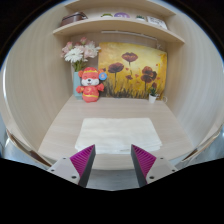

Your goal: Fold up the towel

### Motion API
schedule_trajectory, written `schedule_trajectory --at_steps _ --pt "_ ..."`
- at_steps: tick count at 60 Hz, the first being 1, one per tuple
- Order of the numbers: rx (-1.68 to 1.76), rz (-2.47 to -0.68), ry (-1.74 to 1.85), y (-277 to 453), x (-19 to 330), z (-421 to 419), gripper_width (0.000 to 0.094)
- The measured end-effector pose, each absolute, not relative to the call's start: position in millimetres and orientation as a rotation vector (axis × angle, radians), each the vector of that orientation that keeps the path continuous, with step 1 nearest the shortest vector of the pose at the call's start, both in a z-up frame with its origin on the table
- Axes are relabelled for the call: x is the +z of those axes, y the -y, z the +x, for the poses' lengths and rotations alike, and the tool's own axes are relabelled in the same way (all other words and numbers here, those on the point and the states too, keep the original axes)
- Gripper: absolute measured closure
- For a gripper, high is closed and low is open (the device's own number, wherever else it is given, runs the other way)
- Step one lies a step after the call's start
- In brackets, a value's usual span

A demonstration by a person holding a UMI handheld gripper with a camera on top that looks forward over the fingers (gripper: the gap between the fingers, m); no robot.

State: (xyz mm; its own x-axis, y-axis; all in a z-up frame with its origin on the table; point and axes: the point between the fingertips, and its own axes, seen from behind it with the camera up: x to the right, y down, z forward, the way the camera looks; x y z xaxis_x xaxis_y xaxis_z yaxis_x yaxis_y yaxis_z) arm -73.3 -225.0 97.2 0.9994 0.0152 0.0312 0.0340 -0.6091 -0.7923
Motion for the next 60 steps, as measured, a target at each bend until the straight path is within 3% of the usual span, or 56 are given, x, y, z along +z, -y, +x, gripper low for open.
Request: schedule_trajectory --at_steps 14,31,43,46,50,60 --pt "0.048 -2.278 0.130 142 49 -173 0.0231" --pt "-0.035 -2.323 0.132 83 0 -196 0.0254" --pt "-0.088 -2.297 0.103 84 -12 -190 0.0459" --pt "-0.106 -2.285 0.077 83 -11 -182 0.0591" --pt "-0.184 -2.284 0.095 81 -12 -169 0.0848" --pt "-0.170 -2.366 0.169 83 -13 -170 0.0881"
